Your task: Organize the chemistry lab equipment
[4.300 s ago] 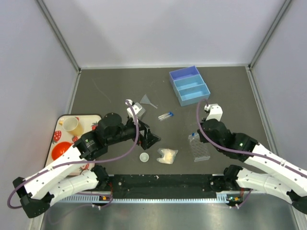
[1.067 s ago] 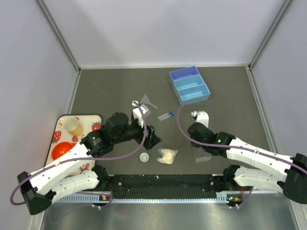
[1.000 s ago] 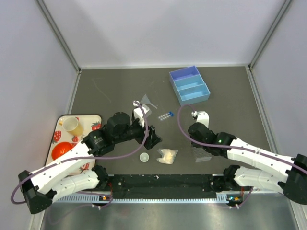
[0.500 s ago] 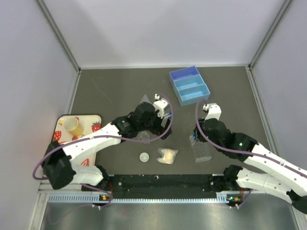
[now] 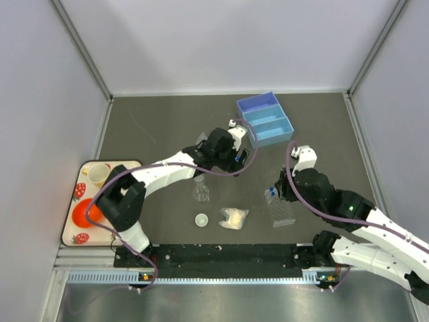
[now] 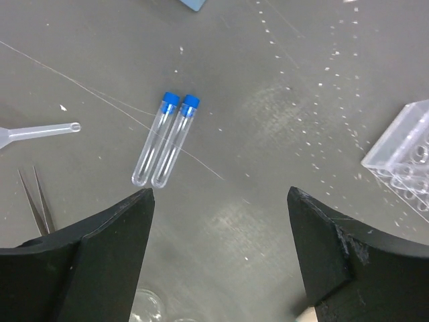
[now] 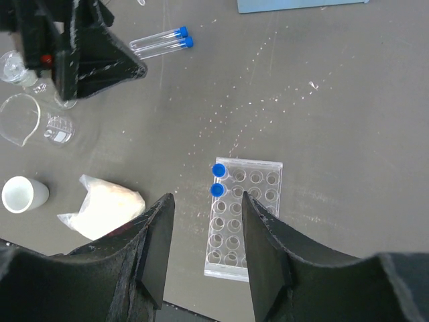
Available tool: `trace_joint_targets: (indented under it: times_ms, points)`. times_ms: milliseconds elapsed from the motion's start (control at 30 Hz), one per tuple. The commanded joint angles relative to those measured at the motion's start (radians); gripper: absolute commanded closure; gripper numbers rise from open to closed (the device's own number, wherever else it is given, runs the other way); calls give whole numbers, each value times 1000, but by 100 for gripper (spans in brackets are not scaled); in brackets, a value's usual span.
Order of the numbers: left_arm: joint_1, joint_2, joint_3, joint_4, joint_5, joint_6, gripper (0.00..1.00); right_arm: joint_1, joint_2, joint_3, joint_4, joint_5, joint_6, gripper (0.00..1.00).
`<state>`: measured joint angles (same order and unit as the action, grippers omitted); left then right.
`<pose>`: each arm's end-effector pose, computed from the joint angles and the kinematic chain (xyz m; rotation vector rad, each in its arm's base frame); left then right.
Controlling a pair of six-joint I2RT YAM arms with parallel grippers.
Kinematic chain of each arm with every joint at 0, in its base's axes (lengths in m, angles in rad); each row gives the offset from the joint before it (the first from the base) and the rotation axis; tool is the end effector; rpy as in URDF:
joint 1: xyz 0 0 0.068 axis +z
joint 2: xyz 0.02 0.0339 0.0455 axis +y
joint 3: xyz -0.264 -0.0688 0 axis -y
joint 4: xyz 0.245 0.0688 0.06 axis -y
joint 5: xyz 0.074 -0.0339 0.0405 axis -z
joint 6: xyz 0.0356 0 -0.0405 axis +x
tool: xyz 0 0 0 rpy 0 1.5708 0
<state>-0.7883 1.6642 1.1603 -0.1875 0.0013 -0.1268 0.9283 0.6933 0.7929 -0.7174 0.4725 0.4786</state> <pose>0.2626 -0.2642 0.2407 0.7505 2.1835 -0.4811 0.0974 0.1031 0.3051 -0.2151 2.1181 0.3175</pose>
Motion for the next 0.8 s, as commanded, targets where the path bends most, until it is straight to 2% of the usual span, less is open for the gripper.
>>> trace_joint_targets:
  times_ms: [0,300,767]
  points:
    - [50,75,65,45,103,42,15,0,-35,39,-13,-14,-20,55]
    - [58,239,188,-72,146,95,17,0,-55,17,-11,-29,-18,55]
    - [61,289,200,-72,137,102,18,0,-60,-4,-10,-28,-9,55]
